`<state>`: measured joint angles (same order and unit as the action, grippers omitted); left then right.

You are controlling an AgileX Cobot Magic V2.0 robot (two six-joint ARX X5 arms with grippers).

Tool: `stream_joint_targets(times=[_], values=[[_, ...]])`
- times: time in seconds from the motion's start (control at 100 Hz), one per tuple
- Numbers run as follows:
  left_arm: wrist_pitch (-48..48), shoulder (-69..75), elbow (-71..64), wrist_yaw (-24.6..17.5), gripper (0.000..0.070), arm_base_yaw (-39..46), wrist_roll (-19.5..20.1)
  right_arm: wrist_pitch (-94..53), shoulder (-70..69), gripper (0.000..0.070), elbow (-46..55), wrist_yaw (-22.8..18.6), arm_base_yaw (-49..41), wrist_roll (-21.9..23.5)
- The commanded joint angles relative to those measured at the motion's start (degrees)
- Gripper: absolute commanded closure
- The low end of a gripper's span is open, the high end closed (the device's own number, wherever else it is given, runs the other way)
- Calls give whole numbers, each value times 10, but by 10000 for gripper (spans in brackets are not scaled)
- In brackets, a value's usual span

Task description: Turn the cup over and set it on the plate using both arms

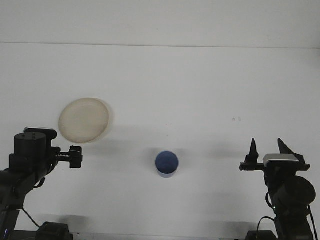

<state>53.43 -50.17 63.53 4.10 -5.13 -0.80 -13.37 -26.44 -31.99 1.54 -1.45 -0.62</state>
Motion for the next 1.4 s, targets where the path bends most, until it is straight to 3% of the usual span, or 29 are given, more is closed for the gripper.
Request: stream_joint_targets(times=[0.0,0.25,0.49,0.77,1.39], values=[[8,-19,28,-2,78,-14,-2,8,-2,180,-6,0,-1,2],[48,-118,110,-3,78,-118,-34,8,-2,180,-6,0,-1,2],[10,-225,158,-41,78,-240,-60,9,-2,180,-6,0,-1,2],[0,-345,229,-41,78,-346,-63,9,-2,180,-6,0,-1,2],[-23,-507,261,-71,76,-410,-61,9,-2,180,-6,0,-1,2]])
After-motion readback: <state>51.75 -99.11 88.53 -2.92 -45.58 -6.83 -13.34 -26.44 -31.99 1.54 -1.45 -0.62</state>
